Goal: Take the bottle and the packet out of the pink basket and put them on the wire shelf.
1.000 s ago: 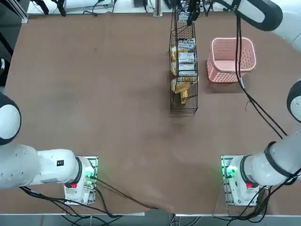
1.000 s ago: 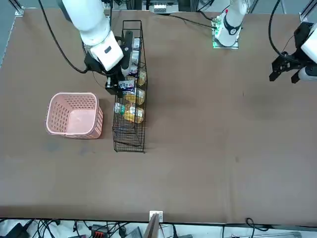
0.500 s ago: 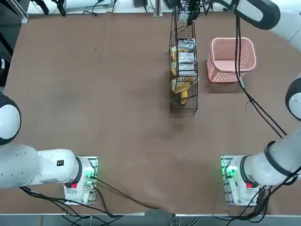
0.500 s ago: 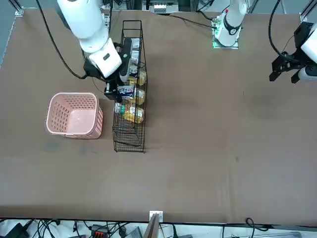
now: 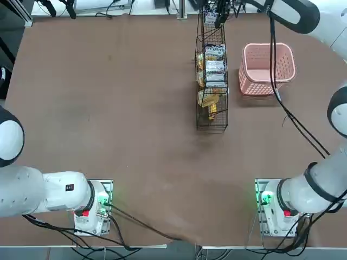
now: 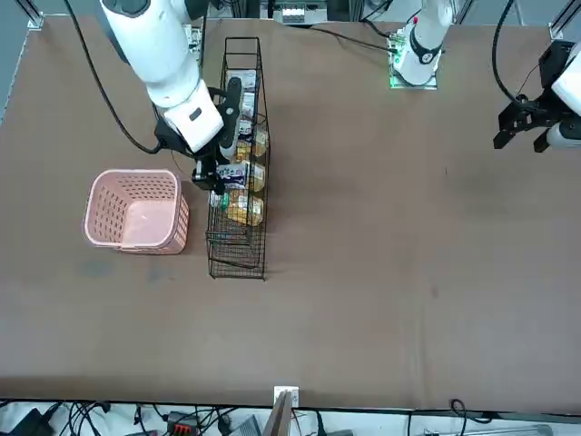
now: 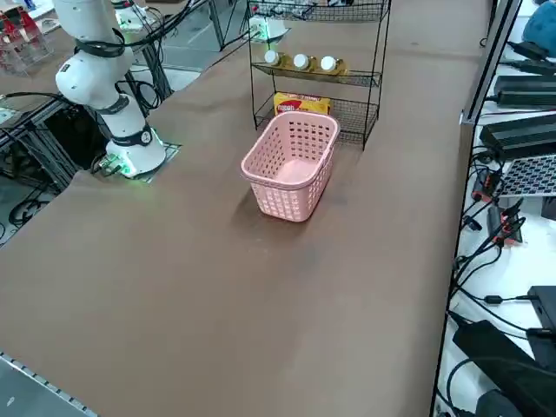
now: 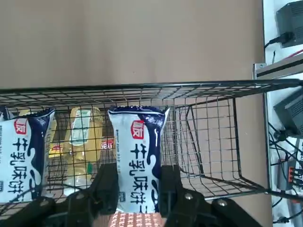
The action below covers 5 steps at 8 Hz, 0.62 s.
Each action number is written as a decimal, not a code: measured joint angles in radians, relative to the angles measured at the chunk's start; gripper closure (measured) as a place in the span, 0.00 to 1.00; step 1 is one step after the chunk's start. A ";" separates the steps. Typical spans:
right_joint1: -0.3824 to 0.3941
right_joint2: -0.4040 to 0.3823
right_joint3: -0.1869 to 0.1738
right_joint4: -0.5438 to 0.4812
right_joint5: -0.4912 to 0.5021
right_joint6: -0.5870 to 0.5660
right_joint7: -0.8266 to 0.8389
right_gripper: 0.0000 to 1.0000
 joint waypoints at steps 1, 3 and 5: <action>0.001 0.001 0.000 -0.005 0.000 0.000 0.000 0.56; 0.001 0.003 0.000 -0.014 0.000 0.007 0.000 0.56; 0.001 0.004 0.000 -0.021 0.000 0.034 0.000 0.56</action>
